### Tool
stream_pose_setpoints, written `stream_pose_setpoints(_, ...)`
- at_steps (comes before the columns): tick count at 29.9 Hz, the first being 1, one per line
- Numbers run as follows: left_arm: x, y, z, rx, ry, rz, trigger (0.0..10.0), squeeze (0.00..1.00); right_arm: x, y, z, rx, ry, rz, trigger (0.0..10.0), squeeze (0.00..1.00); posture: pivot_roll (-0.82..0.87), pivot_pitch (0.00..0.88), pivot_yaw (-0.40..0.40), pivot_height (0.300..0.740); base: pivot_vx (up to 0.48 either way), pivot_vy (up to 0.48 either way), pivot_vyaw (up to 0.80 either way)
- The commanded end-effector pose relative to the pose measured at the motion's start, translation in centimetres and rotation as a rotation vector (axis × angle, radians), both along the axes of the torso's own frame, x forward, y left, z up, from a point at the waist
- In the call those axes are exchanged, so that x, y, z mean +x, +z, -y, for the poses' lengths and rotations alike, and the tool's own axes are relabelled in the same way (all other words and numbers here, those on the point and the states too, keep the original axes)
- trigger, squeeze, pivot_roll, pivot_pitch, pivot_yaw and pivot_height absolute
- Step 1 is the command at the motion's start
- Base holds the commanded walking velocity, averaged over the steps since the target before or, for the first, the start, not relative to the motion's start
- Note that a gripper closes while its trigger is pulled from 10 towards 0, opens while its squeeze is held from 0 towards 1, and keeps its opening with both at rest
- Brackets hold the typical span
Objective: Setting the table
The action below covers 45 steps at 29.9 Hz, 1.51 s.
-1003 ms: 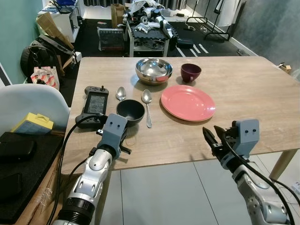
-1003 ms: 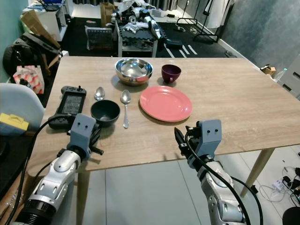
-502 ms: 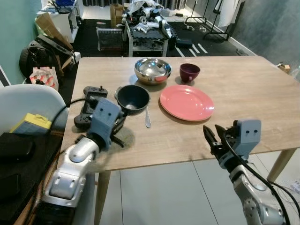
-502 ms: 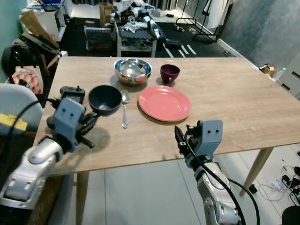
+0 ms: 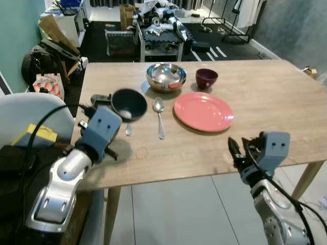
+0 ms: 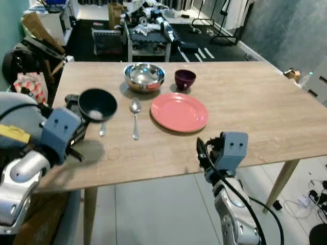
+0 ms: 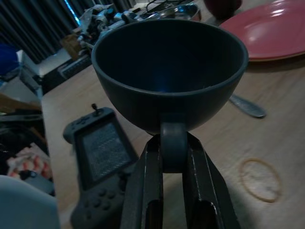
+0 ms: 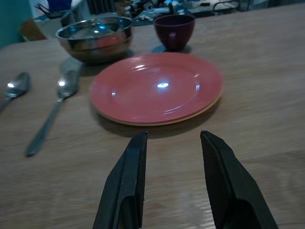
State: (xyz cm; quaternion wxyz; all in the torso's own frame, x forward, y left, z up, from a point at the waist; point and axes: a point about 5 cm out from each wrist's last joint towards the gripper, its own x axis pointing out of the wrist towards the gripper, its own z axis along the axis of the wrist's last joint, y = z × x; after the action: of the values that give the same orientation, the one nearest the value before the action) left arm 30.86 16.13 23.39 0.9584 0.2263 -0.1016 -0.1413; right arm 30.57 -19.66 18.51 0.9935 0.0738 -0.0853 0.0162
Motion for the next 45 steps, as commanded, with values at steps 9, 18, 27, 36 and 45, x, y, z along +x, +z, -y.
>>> stream_pose_setpoints(9, 0.5, 1.1, 0.4, -0.210, 0.003, 0.031, 10.0, 0.00, -0.1, -0.1, -0.1, 0.001, 0.011, -0.015, 10.0, 0.00, 0.05, 0.078, 0.020, 0.740, 0.000, 0.000, 0.00)
stream_pose_setpoints(18, 1.3, 2.7, 1.3, -0.351, -0.094, 0.014, 10.0, 0.00, 0.3, 1.0, 0.9, 0.000, -0.039, 0.031, 10.0, 0.00, 0.04, 0.075, 0.025, 0.740, 0.000, 0.000, 0.00)
stream_pose_setpoints(27, 1.5, 1.4, 1.7, -0.365, -0.099, -0.066, 10.0, 0.00, 0.4, 0.4, 2.1, -0.001, -0.099, -0.010, 10.0, 0.00, 0.04, 0.077, 0.019, 0.740, 0.000, 0.000, 0.00)
stream_pose_setpoints(36, 2.1, 1.1, 1.2, -0.356, -0.086, -0.095, 10.0, 0.00, 0.4, -0.5, 3.3, 0.005, -0.177, -0.055, 10.0, 0.00, 0.04, 0.086, 0.022, 0.740, 0.000, 0.000, -0.17)
stream_pose_setpoints(45, 2.2, 0.8, 1.2, -0.345, -0.077, -0.100, 10.0, 0.00, 0.4, -0.7, 3.2, -0.005, -0.173, -0.060, 10.0, 0.00, 0.04, 0.087, 0.021, 0.740, 0.000, 0.000, -0.80)
